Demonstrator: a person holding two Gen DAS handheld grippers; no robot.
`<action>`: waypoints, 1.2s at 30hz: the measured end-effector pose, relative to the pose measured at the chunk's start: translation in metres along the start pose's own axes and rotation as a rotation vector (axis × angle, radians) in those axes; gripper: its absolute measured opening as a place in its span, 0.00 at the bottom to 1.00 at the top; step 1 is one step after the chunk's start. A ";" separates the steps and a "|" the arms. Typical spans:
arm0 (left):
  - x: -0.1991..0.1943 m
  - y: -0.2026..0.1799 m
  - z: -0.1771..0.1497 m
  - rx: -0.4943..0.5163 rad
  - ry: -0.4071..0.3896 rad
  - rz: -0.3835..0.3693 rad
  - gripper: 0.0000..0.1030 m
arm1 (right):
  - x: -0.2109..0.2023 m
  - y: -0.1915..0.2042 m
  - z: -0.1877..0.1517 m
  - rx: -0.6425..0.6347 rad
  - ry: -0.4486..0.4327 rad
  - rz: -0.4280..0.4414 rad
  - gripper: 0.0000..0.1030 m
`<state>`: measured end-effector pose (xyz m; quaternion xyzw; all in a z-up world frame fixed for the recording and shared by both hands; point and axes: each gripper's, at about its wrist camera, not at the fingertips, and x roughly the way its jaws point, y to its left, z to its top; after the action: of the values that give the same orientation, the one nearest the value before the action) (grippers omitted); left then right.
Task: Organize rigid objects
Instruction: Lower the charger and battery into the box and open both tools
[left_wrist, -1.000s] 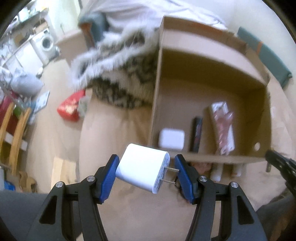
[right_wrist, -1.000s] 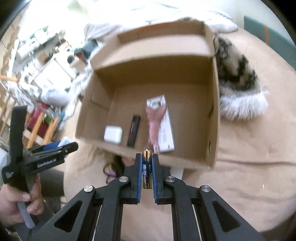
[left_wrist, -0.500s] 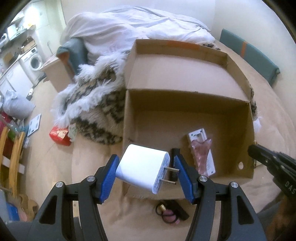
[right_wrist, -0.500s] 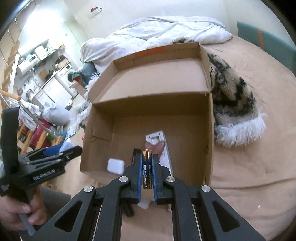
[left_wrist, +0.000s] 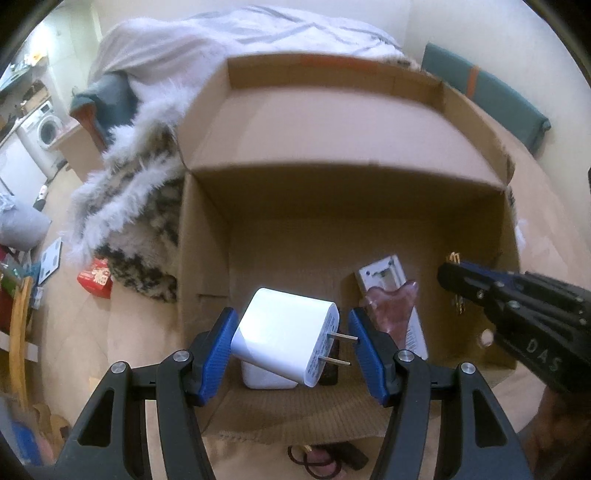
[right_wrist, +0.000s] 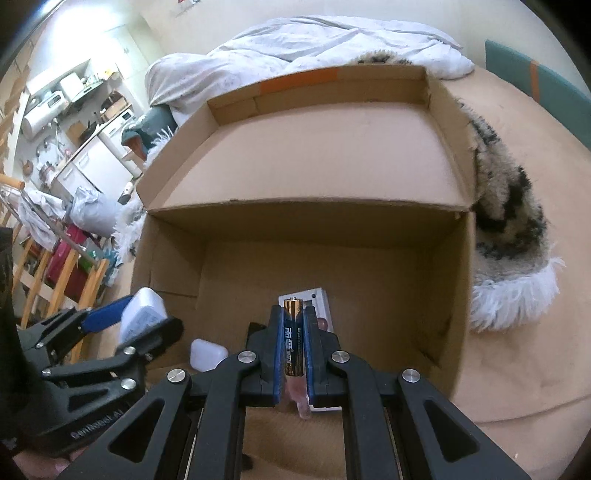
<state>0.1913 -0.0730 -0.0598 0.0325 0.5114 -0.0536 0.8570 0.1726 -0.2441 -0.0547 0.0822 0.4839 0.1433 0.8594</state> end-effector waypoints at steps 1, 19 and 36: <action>0.005 0.000 -0.001 -0.005 0.013 -0.009 0.57 | 0.003 -0.002 -0.001 0.006 0.007 0.000 0.11; 0.037 -0.006 -0.008 0.002 0.061 -0.018 0.57 | 0.046 -0.006 -0.001 0.031 0.119 -0.070 0.11; 0.033 -0.012 -0.009 -0.020 0.043 -0.010 0.78 | 0.031 -0.003 0.008 0.068 0.019 -0.009 0.74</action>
<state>0.1978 -0.0862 -0.0929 0.0222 0.5303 -0.0521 0.8459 0.1949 -0.2372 -0.0769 0.1080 0.4970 0.1237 0.8521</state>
